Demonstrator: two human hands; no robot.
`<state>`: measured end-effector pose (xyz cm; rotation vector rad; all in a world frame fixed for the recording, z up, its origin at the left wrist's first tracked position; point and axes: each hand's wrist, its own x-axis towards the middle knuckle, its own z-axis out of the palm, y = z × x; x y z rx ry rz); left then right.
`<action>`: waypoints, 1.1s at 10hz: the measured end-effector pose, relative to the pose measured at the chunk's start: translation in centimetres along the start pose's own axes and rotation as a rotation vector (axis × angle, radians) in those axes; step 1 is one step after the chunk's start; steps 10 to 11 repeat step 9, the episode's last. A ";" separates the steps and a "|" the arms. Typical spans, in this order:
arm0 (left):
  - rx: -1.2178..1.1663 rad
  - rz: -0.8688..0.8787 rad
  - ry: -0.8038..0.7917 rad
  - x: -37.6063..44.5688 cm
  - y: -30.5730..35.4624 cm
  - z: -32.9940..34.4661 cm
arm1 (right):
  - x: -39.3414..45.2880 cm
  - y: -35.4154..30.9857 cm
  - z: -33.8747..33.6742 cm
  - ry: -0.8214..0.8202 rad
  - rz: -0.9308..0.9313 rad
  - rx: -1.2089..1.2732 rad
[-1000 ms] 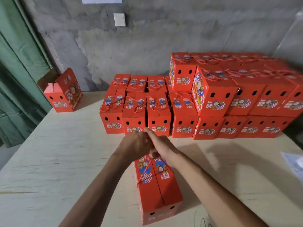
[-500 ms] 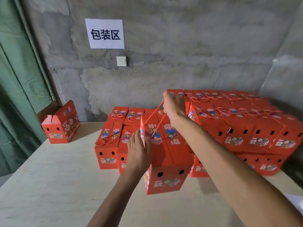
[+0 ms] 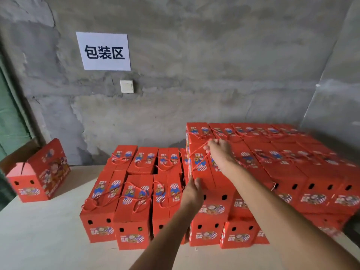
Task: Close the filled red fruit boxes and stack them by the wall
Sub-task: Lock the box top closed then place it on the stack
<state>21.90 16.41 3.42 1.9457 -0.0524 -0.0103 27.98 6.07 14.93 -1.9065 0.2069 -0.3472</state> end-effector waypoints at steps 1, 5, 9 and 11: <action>-0.011 0.016 0.085 3.5 -0.8 1.2 | 0.5 5.5 -0.2 0.001 -0.233 -0.248; -0.100 -0.062 0.151 9.5 -1.3 2.8 | 2.1 13.0 2.6 0.216 -0.854 -0.965; 0.096 -0.017 -0.017 5.7 7.8 -5.5 | -2.0 0.4 -0.1 -0.029 -0.388 -0.916; 0.096 -0.017 -0.017 5.7 7.8 -5.5 | -2.0 0.4 -0.1 -0.029 -0.388 -0.916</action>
